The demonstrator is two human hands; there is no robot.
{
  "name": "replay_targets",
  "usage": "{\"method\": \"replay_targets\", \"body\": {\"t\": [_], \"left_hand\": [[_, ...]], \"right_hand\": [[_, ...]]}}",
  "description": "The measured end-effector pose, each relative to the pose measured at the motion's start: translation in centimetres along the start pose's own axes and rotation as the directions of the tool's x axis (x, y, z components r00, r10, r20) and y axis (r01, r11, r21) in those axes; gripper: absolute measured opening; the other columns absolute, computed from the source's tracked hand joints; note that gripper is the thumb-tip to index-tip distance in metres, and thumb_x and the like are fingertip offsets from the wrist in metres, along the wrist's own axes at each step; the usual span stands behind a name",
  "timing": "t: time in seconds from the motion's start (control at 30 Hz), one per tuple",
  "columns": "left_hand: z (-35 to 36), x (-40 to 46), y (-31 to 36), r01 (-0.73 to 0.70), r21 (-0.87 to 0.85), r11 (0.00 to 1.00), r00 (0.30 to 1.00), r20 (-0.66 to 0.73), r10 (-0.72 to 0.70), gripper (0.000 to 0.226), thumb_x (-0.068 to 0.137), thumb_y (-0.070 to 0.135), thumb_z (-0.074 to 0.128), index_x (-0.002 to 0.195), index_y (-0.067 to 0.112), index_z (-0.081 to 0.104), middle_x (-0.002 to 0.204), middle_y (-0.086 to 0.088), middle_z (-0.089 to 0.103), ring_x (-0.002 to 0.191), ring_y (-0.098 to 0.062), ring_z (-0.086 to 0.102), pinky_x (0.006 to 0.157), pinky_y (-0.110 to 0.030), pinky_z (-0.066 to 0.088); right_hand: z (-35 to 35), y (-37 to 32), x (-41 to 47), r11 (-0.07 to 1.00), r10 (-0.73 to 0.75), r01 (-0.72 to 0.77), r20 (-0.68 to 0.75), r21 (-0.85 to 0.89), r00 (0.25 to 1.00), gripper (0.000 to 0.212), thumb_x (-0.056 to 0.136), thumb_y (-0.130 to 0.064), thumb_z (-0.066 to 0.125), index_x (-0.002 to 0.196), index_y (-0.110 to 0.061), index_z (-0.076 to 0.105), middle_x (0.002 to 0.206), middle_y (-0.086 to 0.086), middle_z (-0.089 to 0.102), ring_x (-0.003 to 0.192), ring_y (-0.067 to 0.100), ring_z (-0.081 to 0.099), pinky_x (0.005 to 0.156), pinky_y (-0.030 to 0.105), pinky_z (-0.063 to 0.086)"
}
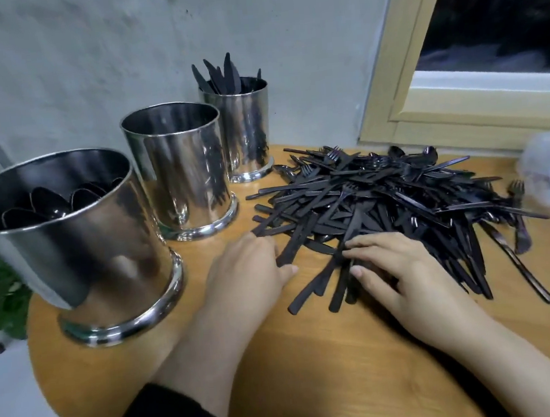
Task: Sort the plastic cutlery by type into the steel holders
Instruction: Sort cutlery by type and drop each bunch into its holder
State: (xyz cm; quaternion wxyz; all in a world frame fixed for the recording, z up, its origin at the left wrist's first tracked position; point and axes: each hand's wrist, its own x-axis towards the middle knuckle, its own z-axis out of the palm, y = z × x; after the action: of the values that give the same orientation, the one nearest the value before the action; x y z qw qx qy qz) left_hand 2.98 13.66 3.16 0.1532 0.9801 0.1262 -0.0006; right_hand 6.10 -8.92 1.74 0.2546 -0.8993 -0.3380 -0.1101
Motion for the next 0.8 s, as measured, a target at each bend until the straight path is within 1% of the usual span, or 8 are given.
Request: {"method": "replay_targets", "body": {"t": [0.17, 0.3, 0.4, 0.47, 0.57, 0.63, 0.7, 0.8], "left_hand": [[0.3, 0.1, 0.7, 0.022, -0.035, 0.999, 1.000, 0.003, -0.021, 0.028, 0.095, 0.047, 0.066, 0.116, 0.029, 0.063, 0.107, 0.009, 0.057, 0.096, -0.011, 0.057, 0.088, -0.033, 0.054], [-0.6, -0.2, 0.7, 0.004, -0.053, 0.999, 0.997, -0.071, -0.008, 0.013, 0.100, 0.043, 0.061, 0.103, 0.030, 0.059, 0.084, 0.009, 0.059, 0.076, -0.008, 0.056, 0.070, -0.030, 0.053], [-1.9, -0.9, 1.1, -0.067, -0.082, 0.994, 0.990, -0.127, 0.056, 0.012, 0.101, 0.044, 0.057, 0.099, 0.032, 0.056, 0.074, 0.008, 0.058, 0.068, -0.008, 0.054, 0.058, -0.029, 0.045], [-2.4, -1.4, 1.6, -0.150, -0.111, 0.982, 0.984, -0.115, 0.138, 0.011, 0.101, 0.045, 0.055, 0.097, 0.035, 0.055, 0.074, 0.008, 0.057, 0.065, -0.006, 0.053, 0.055, -0.026, 0.039], [-2.3, -2.0, 2.6, -0.269, -0.164, 0.949, 0.962, -0.102, 0.255, 0.005, 0.100, 0.044, 0.055, 0.095, 0.041, 0.055, 0.079, 0.015, 0.055, 0.077, 0.004, 0.053, 0.055, -0.018, 0.035], [-2.0, -2.0, 3.0, -0.339, -0.170, 0.925, 0.939, -0.126, 0.321, 0.006, 0.098, 0.045, 0.054, 0.096, 0.041, 0.058, 0.082, 0.018, 0.055, 0.090, 0.009, 0.049, 0.062, -0.021, 0.041], [-1.7, -1.8, 3.2, -0.390, -0.172, 0.905, 0.918, -0.146, 0.368, 0.012, 0.096, 0.046, 0.054, 0.097, 0.038, 0.061, 0.085, 0.018, 0.057, 0.096, 0.006, 0.049, 0.074, -0.022, 0.044], [-1.6, -1.6, 3.6, -0.418, -0.208, 0.885, 0.903, -0.203, 0.378, 0.027, 0.088, 0.054, 0.054, 0.111, 0.042, 0.062, 0.100, 0.024, 0.058, 0.100, 0.008, 0.049, 0.078, -0.014, 0.042]], "right_hand": [[-0.3, 0.7, -0.1, 0.991, 0.078, -0.062, -0.128, 0.121, 0.989, 0.031, 0.096, -0.041, 0.050, 0.114, -0.027, 0.071, 0.117, -0.022, 0.060, 0.119, 0.000, 0.052, 0.105, 0.025, 0.039], [-0.6, 1.4, 0.3, 0.973, 0.160, -0.110, -0.245, 0.205, 0.956, 0.022, 0.096, -0.029, 0.058, 0.113, -0.026, 0.071, 0.114, -0.022, 0.061, 0.117, 0.003, 0.055, 0.103, 0.028, 0.043], [-1.1, 1.4, 0.5, 0.967, 0.175, -0.112, -0.279, 0.227, 0.944, 0.030, 0.096, -0.034, 0.057, 0.122, -0.026, 0.068, 0.122, -0.019, 0.059, 0.124, 0.004, 0.052, 0.107, 0.030, 0.041], [-1.5, 1.3, 0.5, 0.976, 0.142, -0.094, -0.244, 0.196, 0.959, 0.042, 0.095, -0.041, 0.052, 0.133, -0.026, 0.062, 0.134, -0.018, 0.055, 0.133, 0.003, 0.045, 0.113, 0.030, 0.035], [-1.4, 1.2, 0.6, 0.996, 0.050, -0.038, -0.158, 0.081, 0.986, 0.048, 0.099, -0.050, 0.049, 0.140, -0.027, 0.057, 0.142, -0.019, 0.051, 0.138, 0.000, 0.038, 0.118, 0.032, 0.025], [-1.3, 1.1, 0.6, 1.000, -0.004, 0.003, -0.133, -0.002, 0.991, 0.045, 0.098, -0.052, 0.047, 0.135, -0.028, 0.061, 0.131, -0.018, 0.059, 0.129, 0.002, 0.046, 0.117, 0.036, 0.025], [-1.4, 1.0, 0.4, 0.998, -0.022, 0.013, -0.138, -0.063, 0.990, 0.037, 0.099, -0.050, 0.049, 0.124, -0.030, 0.066, 0.114, -0.017, 0.064, 0.111, 0.007, 0.054, 0.107, 0.037, 0.032], [-2.3, 1.1, -0.1, 0.997, 0.030, -0.038, -0.116, -0.070, 0.993, 0.024, 0.097, -0.047, 0.049, 0.103, -0.033, 0.066, 0.092, -0.019, 0.062, 0.088, 0.006, 0.057, 0.082, 0.032, 0.040]]}}
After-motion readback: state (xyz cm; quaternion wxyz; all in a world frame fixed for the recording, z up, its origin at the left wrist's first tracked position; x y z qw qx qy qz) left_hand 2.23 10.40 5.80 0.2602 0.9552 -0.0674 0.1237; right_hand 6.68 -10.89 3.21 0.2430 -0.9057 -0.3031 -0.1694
